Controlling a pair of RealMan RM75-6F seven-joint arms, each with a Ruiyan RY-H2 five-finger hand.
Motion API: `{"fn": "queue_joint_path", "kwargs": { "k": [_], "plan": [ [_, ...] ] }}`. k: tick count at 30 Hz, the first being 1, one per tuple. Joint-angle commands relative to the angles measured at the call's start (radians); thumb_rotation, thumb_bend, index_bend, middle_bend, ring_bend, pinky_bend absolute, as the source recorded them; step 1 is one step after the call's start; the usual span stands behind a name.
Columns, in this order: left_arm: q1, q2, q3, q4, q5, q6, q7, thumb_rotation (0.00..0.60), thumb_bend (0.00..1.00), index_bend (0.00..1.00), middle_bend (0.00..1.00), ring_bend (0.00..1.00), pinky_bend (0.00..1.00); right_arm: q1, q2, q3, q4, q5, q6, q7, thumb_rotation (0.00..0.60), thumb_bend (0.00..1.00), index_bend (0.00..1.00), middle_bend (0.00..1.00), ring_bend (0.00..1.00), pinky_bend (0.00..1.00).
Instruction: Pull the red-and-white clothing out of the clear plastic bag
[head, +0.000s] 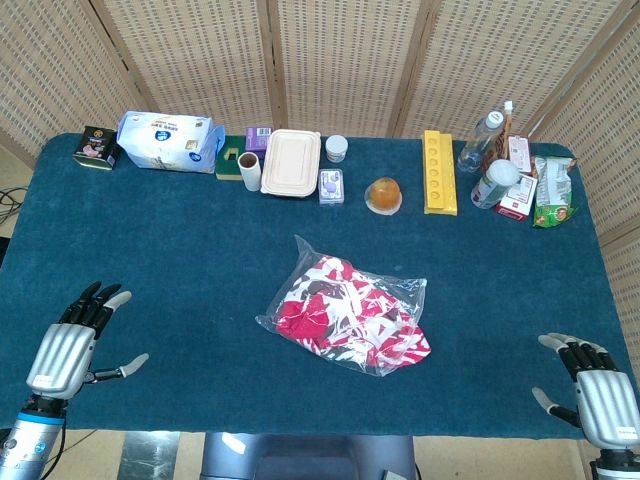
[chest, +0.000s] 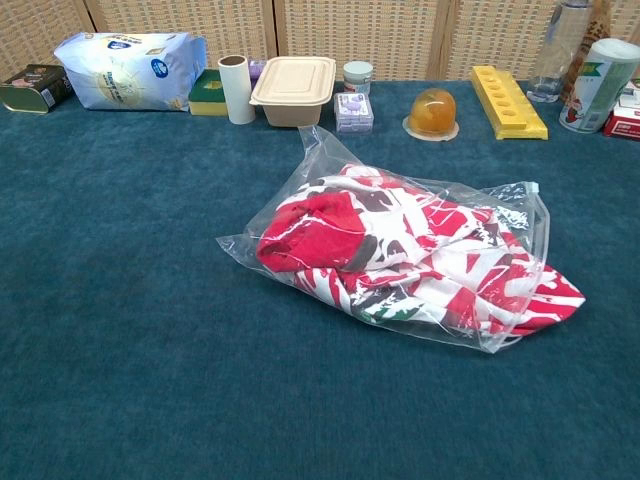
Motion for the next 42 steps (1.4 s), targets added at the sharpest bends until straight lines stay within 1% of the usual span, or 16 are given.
{"fn": "queue_joint_path", "kwargs": {
  "k": [1, 4, 10, 12, 14, 17, 18, 19, 23, 24, 26, 29, 30, 33, 37, 42],
  "plan": [
    [-0.002, -0.001, 0.000, 0.001, -0.007, -0.007, -0.001, 0.436, 0.14, 0.16, 0.11, 0.04, 0.17, 0.000, 0.000, 0.000, 0.001, 0.002, 0.000, 0.004, 0.600, 0.22, 0.25, 0.27, 0.25, 0.23],
    [-0.013, 0.002, 0.000, -0.006, -0.014, -0.028, 0.000, 0.432, 0.14, 0.16, 0.11, 0.04, 0.17, -0.004, -0.003, 0.001, 0.006, 0.001, 0.009, 0.011, 0.600, 0.22, 0.25, 0.27, 0.25, 0.23],
    [-0.059, 0.031, -0.008, -0.043, 0.018, -0.075, 0.016, 0.433, 0.14, 0.16, 0.11, 0.04, 0.17, -0.011, 0.000, 0.001, 0.011, -0.003, 0.023, 0.024, 0.600, 0.22, 0.25, 0.27, 0.25, 0.23],
    [-0.093, 0.044, -0.014, -0.068, 0.033, -0.117, 0.009, 0.436, 0.14, 0.16, 0.11, 0.04, 0.17, -0.011, 0.001, 0.002, 0.012, -0.003, 0.025, 0.030, 0.600, 0.22, 0.25, 0.27, 0.25, 0.23],
    [-0.154, 0.069, -0.028, -0.108, 0.044, -0.197, -0.002, 0.436, 0.14, 0.16, 0.11, 0.04, 0.17, -0.012, 0.003, 0.001, 0.012, -0.008, 0.029, 0.036, 0.600, 0.22, 0.25, 0.27, 0.25, 0.23],
    [-0.238, 0.100, -0.060, -0.153, 0.015, -0.314, -0.002, 0.435, 0.13, 0.16, 0.11, 0.04, 0.17, -0.012, 0.001, -0.001, 0.016, -0.014, 0.031, 0.045, 0.600, 0.22, 0.25, 0.27, 0.25, 0.23],
    [-0.295, 0.105, -0.086, -0.171, -0.009, -0.389, 0.007, 0.434, 0.12, 0.16, 0.11, 0.04, 0.17, -0.012, -0.003, -0.003, 0.022, -0.016, 0.031, 0.050, 0.600, 0.22, 0.25, 0.27, 0.25, 0.23],
    [-0.329, 0.107, -0.104, -0.180, -0.036, -0.436, 0.012, 0.436, 0.12, 0.16, 0.11, 0.04, 0.17, -0.013, -0.005, -0.003, 0.026, -0.017, 0.032, 0.054, 0.600, 0.22, 0.25, 0.27, 0.25, 0.23],
    [-0.434, 0.093, -0.160, -0.194, -0.129, -0.565, 0.043, 0.434, 0.11, 0.16, 0.11, 0.04, 0.17, -0.015, -0.010, -0.003, 0.037, -0.016, 0.038, 0.066, 0.600, 0.22, 0.25, 0.27, 0.25, 0.23],
    [-0.494, 0.071, -0.187, -0.188, -0.168, -0.629, 0.064, 0.436, 0.10, 0.16, 0.11, 0.04, 0.17, -0.018, -0.010, -0.001, 0.041, -0.014, 0.043, 0.073, 0.600, 0.22, 0.25, 0.27, 0.25, 0.23],
    [-0.585, 0.028, -0.226, -0.153, -0.257, -0.722, 0.106, 0.437, 0.09, 0.16, 0.11, 0.04, 0.17, -0.022, -0.009, -0.001, 0.046, -0.012, 0.050, 0.083, 0.600, 0.22, 0.25, 0.27, 0.25, 0.23],
    [-0.691, -0.039, -0.254, -0.099, -0.366, -0.795, 0.185, 0.435, 0.08, 0.16, 0.11, 0.04, 0.17, -0.024, -0.011, 0.002, 0.052, -0.009, 0.054, 0.089, 0.600, 0.22, 0.25, 0.27, 0.25, 0.23],
    [-0.745, -0.081, -0.264, -0.058, -0.418, -0.824, 0.219, 0.433, 0.08, 0.16, 0.11, 0.04, 0.17, -0.025, -0.010, 0.003, 0.053, -0.007, 0.055, 0.093, 0.600, 0.22, 0.25, 0.27, 0.25, 0.23],
    [-0.841, -0.162, -0.267, 0.020, -0.521, -0.849, 0.284, 0.435, 0.06, 0.15, 0.11, 0.04, 0.16, -0.026, -0.008, 0.005, 0.057, -0.003, 0.055, 0.098, 0.600, 0.22, 0.25, 0.27, 0.25, 0.23],
    [-0.957, -0.278, -0.263, 0.130, -0.633, -0.842, 0.352, 0.432, 0.05, 0.11, 0.11, 0.04, 0.15, -0.029, -0.008, 0.011, 0.063, 0.011, 0.055, 0.107, 0.600, 0.22, 0.25, 0.27, 0.25, 0.23],
    [-1.068, -0.399, -0.265, 0.276, -0.719, -0.857, 0.363, 0.431, 0.04, 0.09, 0.10, 0.04, 0.15, -0.027, -0.006, 0.019, 0.066, 0.030, 0.044, 0.111, 0.600, 0.22, 0.25, 0.27, 0.25, 0.23]
  ]
}}
